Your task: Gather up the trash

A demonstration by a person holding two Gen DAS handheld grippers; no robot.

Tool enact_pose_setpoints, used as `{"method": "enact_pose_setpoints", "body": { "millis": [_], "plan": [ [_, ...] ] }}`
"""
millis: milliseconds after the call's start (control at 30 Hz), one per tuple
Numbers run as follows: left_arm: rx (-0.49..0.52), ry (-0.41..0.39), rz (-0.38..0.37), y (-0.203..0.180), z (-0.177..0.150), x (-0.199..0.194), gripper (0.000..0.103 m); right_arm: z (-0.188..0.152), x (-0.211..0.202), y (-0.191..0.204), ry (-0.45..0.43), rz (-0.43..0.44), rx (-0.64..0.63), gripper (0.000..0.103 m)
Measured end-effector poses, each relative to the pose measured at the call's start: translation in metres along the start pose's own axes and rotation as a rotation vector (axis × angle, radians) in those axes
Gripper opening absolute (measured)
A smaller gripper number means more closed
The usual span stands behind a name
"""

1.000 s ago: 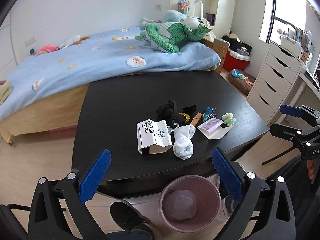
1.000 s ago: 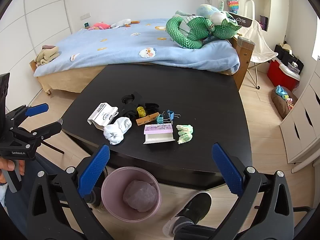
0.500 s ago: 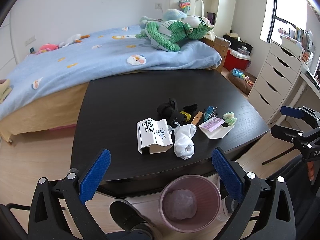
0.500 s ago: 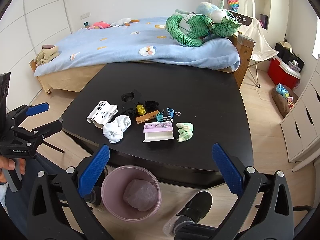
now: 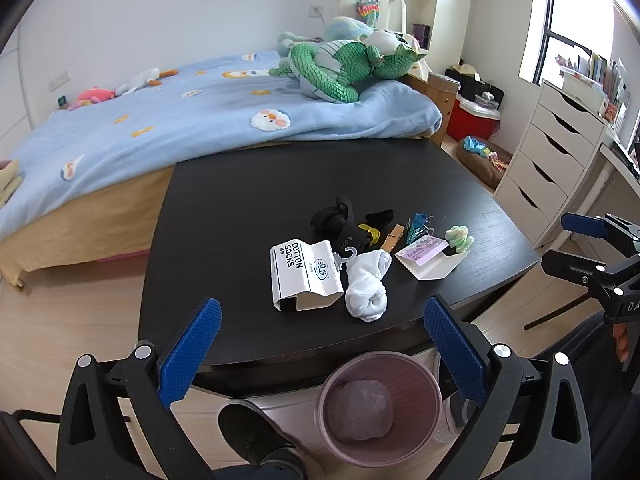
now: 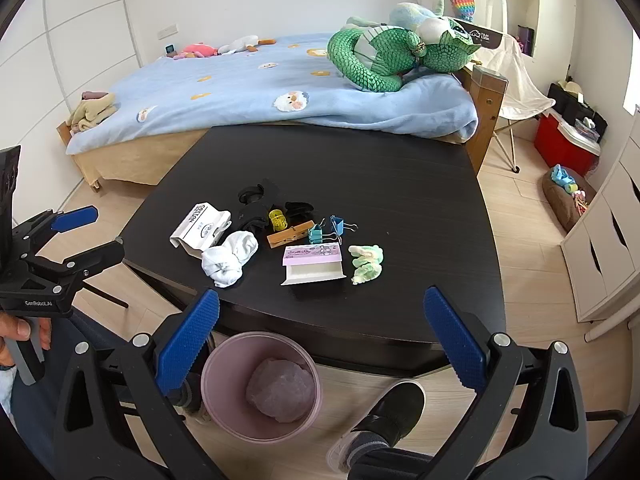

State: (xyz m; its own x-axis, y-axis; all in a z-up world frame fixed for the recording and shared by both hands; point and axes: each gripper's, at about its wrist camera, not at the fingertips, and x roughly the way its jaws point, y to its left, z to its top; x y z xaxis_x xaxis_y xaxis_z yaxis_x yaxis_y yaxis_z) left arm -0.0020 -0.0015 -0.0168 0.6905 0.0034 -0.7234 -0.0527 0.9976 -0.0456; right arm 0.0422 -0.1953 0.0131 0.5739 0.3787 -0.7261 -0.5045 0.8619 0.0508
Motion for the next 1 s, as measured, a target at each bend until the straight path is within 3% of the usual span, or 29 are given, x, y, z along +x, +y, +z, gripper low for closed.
{"method": "enact_pose_setpoints", "body": {
  "millis": [433,533,567,633,667,867,1000],
  "plan": [
    [0.010,-0.009,0.010,-0.003,0.001,0.011,0.097,0.019,0.016,-0.017,0.041,-0.004,0.018,0.100],
    [0.019,-0.016,0.015,-0.004,0.000,0.015,0.097,0.027,0.029,-0.023,0.076,-0.010,0.013,0.100],
    [0.068,-0.066,0.061,-0.003,0.010,0.012,0.097,0.031,0.035,-0.026,0.090,-0.023,0.006,0.100],
    [0.091,-0.091,0.084,-0.003,0.011,0.010,0.097,0.037,0.045,-0.030,0.115,-0.029,0.003,0.100],
    [0.044,-0.042,0.038,-0.002,0.010,0.012,0.097,0.040,0.049,-0.033,0.127,-0.027,0.006,0.100],
    [0.069,-0.065,0.066,-0.001,0.011,0.006,0.097,0.056,0.087,-0.049,0.241,-0.023,0.044,0.100],
    [0.050,-0.031,0.048,0.001,0.010,0.006,0.097,0.058,0.112,-0.058,0.320,-0.013,0.082,0.100]
  ]
}}
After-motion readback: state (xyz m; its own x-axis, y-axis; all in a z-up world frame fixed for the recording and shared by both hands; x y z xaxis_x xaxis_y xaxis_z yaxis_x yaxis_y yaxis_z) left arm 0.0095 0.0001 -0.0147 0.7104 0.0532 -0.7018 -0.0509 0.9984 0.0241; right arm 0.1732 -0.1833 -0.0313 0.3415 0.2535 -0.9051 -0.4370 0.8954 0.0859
